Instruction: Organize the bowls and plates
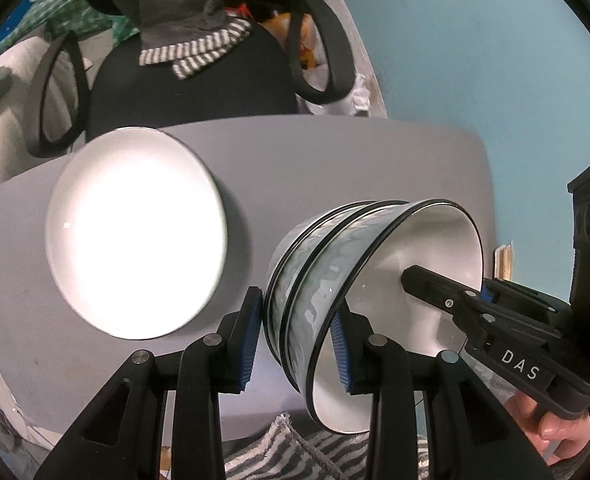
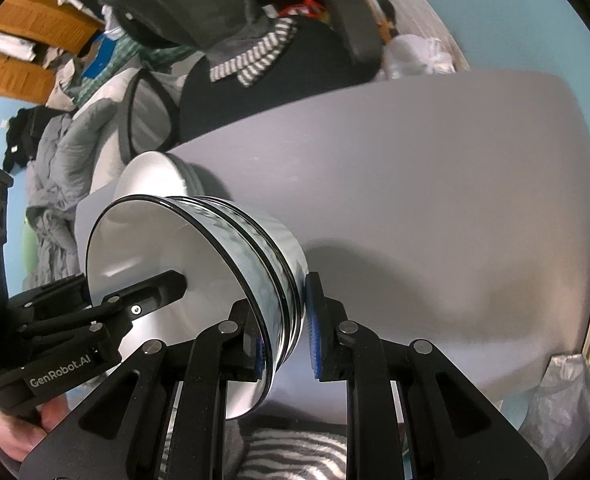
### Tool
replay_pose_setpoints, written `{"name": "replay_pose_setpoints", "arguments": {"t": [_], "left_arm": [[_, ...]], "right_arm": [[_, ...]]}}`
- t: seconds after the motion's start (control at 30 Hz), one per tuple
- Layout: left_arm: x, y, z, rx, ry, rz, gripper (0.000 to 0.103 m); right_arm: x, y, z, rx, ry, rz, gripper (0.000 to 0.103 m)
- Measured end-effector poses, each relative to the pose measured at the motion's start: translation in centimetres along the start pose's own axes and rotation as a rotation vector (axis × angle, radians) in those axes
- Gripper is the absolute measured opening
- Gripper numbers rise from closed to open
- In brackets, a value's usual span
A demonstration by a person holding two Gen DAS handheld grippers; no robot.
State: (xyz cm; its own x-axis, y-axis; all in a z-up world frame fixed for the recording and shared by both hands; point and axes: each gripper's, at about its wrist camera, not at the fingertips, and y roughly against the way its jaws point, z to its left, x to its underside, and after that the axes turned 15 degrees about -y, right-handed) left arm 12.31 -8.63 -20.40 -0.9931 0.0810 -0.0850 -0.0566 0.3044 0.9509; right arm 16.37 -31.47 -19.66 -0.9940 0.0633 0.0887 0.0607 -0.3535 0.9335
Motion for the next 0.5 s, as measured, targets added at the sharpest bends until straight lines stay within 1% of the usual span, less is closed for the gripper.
{"name": "replay_pose_setpoints", "arguments": {"t": [0.3,0.5], "left_arm": [[1.6,1.9,4.7,-0.015,0.065,-0.035,0.033],[1.9,2.6,7.5,-0.023,0.097,-0.046,0.033]], "right_arm": [[0.4,-1.7,5.0,-0.007,0.065,0.018,0.017],[0.4,-2.7,7.5,-0.011,0.087,0.027,0.017]]}}
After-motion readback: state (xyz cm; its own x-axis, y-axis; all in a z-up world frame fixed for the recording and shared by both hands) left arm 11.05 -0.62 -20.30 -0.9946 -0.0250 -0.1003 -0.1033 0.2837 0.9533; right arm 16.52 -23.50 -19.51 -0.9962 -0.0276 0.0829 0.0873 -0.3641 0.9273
